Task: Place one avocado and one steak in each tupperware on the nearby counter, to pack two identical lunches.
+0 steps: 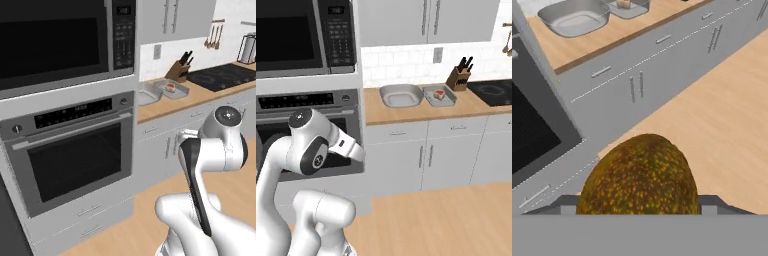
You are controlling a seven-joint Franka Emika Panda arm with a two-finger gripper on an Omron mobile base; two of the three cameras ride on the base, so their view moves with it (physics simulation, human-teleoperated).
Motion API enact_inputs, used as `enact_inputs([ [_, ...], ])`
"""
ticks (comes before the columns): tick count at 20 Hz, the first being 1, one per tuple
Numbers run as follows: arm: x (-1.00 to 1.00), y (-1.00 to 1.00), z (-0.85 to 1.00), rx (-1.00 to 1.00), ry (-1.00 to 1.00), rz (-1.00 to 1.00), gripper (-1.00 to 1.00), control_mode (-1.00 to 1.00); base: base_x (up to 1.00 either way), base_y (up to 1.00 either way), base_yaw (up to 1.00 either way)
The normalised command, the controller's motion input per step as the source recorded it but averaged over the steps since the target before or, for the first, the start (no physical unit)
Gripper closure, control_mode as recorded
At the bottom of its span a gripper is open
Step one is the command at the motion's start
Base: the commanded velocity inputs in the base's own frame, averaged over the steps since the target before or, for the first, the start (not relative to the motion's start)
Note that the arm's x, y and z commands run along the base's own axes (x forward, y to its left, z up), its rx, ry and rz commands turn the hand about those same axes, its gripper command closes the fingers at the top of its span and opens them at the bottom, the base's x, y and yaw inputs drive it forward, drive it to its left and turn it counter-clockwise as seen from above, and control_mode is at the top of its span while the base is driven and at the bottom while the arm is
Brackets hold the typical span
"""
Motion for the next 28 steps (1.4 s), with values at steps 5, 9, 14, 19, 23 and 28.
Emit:
enact_inputs([
  [5,0.00,0.00,0.00,0.00,0.00,0.00,1.00,1.00,1.00,-1.00,0.09],
  [9,0.00,0.00,0.00,0.00,0.00,0.00,1.00,1.00,1.00,-1.00,0.12],
  [14,0.00,0.00,0.00,0.00,0.00,0.00,1.00,1.00,1.00,-1.00,0.23],
  [19,0.00,0.00,0.00,0.00,0.00,0.00,1.00,1.00,0.92,-0.76,0.40],
  [23,0.00,0.00,0.00,0.00,0.00,0.00,1.00,1.00,0.87,-0.74,0.43],
  [28,0.00,0.00,0.00,0.00,0.00,0.00,1.00,1.00,0.98,-0.49,0.33],
])
